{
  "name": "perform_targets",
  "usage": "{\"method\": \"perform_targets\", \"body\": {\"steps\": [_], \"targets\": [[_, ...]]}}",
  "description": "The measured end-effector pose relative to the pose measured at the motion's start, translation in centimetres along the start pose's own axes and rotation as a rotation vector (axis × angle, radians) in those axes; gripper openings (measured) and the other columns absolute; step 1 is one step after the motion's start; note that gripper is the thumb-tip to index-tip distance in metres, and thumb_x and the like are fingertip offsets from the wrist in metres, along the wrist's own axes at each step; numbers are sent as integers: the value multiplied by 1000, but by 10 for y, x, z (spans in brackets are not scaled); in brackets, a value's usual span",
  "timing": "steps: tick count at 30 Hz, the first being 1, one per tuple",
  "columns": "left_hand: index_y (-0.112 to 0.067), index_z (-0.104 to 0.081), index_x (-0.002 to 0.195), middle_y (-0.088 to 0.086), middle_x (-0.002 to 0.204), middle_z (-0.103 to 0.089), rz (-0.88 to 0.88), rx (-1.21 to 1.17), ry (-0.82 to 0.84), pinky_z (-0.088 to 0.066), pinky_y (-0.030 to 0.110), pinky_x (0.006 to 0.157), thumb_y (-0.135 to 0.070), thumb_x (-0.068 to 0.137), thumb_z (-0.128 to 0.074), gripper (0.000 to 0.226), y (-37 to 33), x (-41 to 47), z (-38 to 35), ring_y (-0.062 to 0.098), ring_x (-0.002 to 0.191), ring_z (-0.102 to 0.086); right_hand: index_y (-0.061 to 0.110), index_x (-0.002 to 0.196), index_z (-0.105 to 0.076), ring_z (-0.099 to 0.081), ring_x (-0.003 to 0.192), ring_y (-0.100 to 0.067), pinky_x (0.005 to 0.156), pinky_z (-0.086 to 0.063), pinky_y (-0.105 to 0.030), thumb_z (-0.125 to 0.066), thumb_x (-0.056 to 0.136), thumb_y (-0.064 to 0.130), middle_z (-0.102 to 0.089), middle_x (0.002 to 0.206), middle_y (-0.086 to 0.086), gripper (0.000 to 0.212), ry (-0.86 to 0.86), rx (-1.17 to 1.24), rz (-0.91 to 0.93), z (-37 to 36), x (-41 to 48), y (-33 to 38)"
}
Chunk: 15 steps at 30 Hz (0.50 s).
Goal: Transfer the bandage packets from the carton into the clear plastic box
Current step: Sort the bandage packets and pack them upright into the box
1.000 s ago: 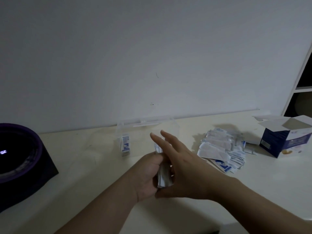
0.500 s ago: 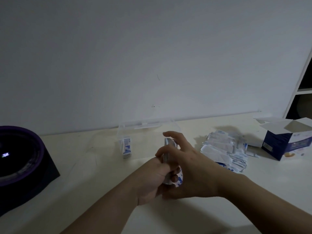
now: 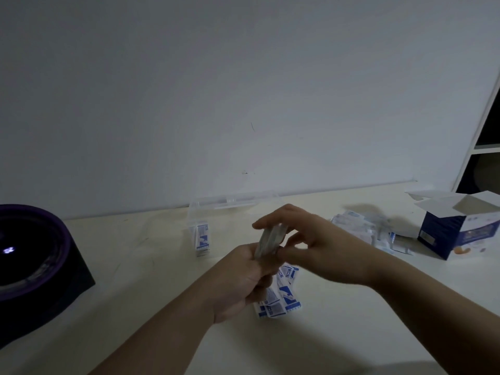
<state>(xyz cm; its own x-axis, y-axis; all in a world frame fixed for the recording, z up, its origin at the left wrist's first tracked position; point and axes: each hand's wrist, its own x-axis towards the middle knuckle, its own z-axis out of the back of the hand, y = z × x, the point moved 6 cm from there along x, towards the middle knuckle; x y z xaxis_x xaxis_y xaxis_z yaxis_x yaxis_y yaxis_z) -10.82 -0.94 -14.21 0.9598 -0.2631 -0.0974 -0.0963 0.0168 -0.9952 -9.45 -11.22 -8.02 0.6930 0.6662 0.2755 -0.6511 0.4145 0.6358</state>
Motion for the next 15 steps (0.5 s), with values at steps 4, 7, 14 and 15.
{"method": "perform_targets", "body": {"steps": [4, 7, 14, 15], "targets": [[-10, -57, 93, -2, 61, -29, 10, -15, 38, -25, 16, 41, -7, 90, -57, 4, -3, -2, 0, 7, 47, -23, 29, 123, -50, -64, 77, -8, 72, -55, -24, -57, 90, 8, -63, 97, 2, 40, -66, 244, -96, 2, 3, -7], [-10, -61, 100, 0, 63, -30, 9, -3, 35, -26, 16, 41, -8, 90, -59, 11, -5, -2, 0, 8, 48, -23, 22, 123, -51, -65, 78, -17, 76, -54, -29, -60, 88, 6, -68, 93, -7, 40, -96, 367, -167, 3, 8, -15], [-11, -59, 97, -4, 54, -33, -64, 87, -84, -28, 19, 44, -10, 87, -63, 11, -12, -1, 7, 8, 46, -26, 15, 114, -58, -68, 89, -14, 74, -54, -21, -65, 83, 23, -70, 97, -2, 33, -91, 509, -207, -7, 17, -12], [-16, -59, 93, -7, 50, -37, -84, 144, -110, -31, 20, 46, -13, 87, -63, 8, -13, -1, 8, 7, 44, -30, 19, 117, -55, -67, 92, -14, 75, -54, -21, -64, 82, 33, -68, 101, -1, 39, -110, 451, -222, -8, 18, -10]]}}
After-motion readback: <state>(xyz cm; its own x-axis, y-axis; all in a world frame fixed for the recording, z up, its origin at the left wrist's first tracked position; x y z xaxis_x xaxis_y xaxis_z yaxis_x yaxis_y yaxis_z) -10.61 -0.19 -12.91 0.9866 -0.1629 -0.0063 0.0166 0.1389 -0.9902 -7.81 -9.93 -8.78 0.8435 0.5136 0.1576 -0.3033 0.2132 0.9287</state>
